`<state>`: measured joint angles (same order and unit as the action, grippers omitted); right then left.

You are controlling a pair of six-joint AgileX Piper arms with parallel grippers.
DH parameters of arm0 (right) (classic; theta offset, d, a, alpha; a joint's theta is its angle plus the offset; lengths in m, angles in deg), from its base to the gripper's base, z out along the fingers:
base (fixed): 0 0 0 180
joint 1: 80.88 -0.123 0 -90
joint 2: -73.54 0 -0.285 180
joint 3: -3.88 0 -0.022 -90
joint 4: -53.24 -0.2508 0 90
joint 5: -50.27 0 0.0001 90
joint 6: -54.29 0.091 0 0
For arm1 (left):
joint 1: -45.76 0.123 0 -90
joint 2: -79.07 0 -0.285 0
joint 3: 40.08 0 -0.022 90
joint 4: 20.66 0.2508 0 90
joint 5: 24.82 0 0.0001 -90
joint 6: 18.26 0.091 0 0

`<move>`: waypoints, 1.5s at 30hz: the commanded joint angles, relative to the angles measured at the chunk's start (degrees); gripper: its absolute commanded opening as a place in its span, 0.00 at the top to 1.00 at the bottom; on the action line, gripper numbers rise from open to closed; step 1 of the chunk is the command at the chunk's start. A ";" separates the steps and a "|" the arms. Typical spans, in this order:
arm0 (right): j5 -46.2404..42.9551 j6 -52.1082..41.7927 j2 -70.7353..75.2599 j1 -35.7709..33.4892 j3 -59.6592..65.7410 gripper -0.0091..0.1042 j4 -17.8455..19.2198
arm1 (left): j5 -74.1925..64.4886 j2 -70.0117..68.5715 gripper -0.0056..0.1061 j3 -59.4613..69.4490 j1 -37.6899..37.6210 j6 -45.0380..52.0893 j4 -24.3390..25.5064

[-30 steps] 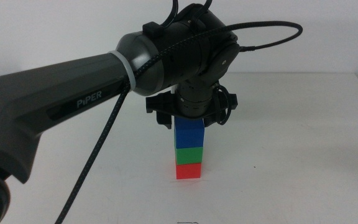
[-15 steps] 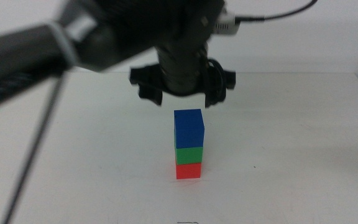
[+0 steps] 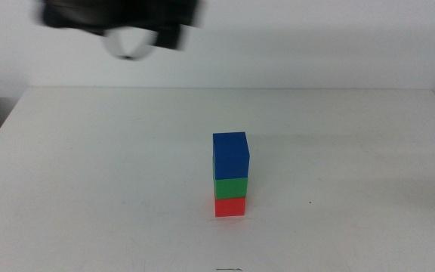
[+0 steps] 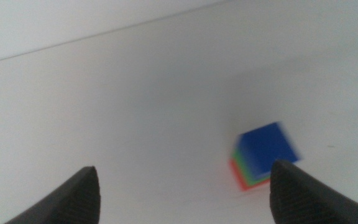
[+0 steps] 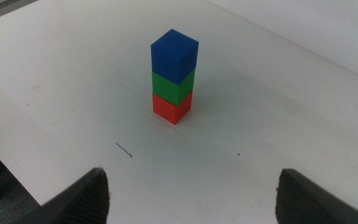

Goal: Stack red cubes first, then green, then blue cubes in a specific spot.

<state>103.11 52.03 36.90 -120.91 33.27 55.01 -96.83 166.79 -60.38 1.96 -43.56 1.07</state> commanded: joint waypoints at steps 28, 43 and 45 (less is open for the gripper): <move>-4.07 -0.47 -0.66 0.22 -1.14 0.11 0.58 | 15.59 -38.15 0.11 27.65 31.33 16.41 -11.94; -34.22 -0.47 2.48 14.63 16.19 0.11 0.80 | 44.09 -65.51 0.11 66.48 32.83 16.41 -11.93; -36.57 -0.47 4.62 19.37 21.04 0.11 -0.69 | 44.03 -70.14 0.11 71.27 34.95 16.41 -12.50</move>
<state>73.13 52.03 40.39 -104.92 52.62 54.85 -57.91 98.45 9.38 35.93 -26.77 -11.63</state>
